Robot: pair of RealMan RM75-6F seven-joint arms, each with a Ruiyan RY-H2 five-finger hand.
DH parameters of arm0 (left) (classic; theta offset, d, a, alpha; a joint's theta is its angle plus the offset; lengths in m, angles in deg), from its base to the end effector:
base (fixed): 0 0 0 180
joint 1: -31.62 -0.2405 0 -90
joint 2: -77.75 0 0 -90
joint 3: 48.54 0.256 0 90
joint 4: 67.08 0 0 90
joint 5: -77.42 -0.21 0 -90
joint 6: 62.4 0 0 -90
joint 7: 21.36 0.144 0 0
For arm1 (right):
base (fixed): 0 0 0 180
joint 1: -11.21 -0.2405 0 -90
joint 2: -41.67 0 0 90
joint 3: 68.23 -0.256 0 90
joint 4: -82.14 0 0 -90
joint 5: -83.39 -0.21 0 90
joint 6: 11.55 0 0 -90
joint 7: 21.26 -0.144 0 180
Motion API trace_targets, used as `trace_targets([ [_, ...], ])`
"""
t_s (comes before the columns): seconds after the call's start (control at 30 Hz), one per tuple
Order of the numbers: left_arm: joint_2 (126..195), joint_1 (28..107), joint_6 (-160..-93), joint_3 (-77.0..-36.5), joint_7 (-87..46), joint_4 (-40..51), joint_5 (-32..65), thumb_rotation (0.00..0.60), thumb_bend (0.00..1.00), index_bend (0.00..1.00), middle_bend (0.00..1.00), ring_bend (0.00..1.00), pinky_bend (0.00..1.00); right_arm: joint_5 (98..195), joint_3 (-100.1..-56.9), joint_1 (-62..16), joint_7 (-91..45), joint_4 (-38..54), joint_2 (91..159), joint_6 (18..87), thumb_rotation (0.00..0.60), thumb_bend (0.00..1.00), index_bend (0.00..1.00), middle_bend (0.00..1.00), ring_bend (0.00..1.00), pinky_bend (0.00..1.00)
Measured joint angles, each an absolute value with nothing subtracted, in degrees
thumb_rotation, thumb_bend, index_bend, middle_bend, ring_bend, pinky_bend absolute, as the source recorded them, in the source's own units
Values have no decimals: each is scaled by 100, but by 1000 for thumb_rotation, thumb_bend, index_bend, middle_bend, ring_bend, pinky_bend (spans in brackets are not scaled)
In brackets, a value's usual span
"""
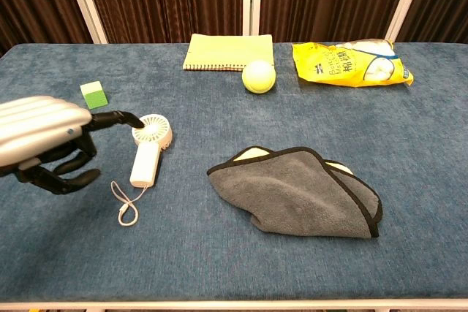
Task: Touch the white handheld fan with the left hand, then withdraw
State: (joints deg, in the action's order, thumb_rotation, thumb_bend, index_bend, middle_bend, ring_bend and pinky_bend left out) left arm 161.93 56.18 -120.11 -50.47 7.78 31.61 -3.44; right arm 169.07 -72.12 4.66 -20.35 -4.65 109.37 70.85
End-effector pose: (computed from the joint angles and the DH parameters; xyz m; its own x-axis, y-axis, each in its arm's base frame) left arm -0.1818 0.2258 -0.0169 0.5498 0.3106 0.7754 0.7940 -0.4826 -0.3697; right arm -0.3211 -0.1954 0.1450 0.4393 -0.0156 0.8982 -0.8982 -0.0247 0.4389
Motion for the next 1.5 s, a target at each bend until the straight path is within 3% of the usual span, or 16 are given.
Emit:
trace_targets([
  [0.7, 16531, 6044, -11685, -5020, 1412, 2840, 793, 600, 457, 132, 808, 827, 823, 16783, -7226, 435, -1909, -475, 10960, 6985, 600, 299, 0, 0, 0, 0],
  [1.5, 16620, 6311, -11784, -4906, 1457, 2773, 1238, 600, 457, 132, 808, 827, 822, 16688, -7218, 412, -1947, -325, 11032, 6878, 600, 299, 0, 0, 0, 0],
])
